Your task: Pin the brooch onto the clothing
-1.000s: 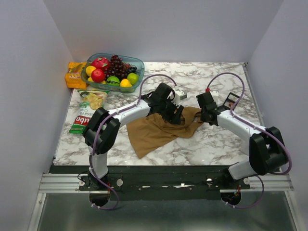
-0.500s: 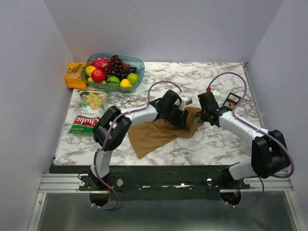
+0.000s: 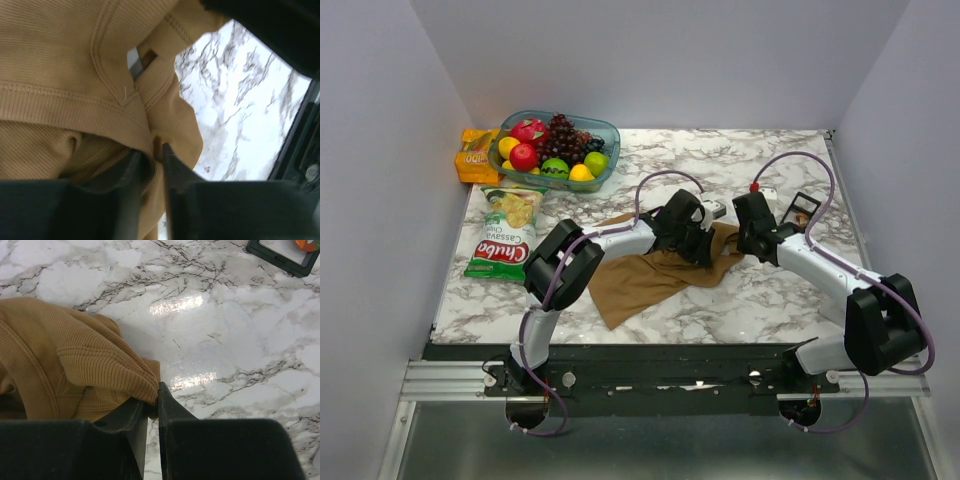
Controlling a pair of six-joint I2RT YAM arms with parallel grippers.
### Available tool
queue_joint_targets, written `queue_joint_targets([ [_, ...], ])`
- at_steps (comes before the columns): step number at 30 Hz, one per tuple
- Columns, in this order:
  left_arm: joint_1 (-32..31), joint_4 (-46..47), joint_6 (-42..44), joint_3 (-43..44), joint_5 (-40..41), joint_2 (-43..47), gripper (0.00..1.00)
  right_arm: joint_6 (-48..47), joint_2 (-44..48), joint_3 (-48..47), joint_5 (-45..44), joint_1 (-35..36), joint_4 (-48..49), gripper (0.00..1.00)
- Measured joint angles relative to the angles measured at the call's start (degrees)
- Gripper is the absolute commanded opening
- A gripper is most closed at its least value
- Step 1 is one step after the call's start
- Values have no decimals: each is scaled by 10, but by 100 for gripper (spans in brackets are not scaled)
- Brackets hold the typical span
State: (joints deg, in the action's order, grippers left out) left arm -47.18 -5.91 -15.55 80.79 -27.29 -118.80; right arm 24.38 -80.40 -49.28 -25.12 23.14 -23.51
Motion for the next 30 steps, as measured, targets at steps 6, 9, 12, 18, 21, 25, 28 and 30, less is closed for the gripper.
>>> queue_joint_targets([
  [6,0,3,-9,0,24,14,0,-4,12,9,6,0,2,17],
  [9,6,2,-15,-9,34,56,0,-4,23,17,13,0,1,18],
  [12,19,0,-25,-29,35,126,0,-4,43,24,28,3,0,19],
  [18,115,35,-80,-122,-19,304,0,8,82,27,1,41,-7,18],
  [21,172,33,-96,-165,-52,362,0,34,77,27,-27,54,-8,19],
  [25,206,10,-95,-214,-89,429,0,71,59,23,-56,57,0,23],
  [28,230,-4,-93,-242,-99,482,0,86,26,8,-64,57,3,27],
  [30,250,-7,-88,-250,-98,509,0,92,7,-3,-66,57,4,32],
])
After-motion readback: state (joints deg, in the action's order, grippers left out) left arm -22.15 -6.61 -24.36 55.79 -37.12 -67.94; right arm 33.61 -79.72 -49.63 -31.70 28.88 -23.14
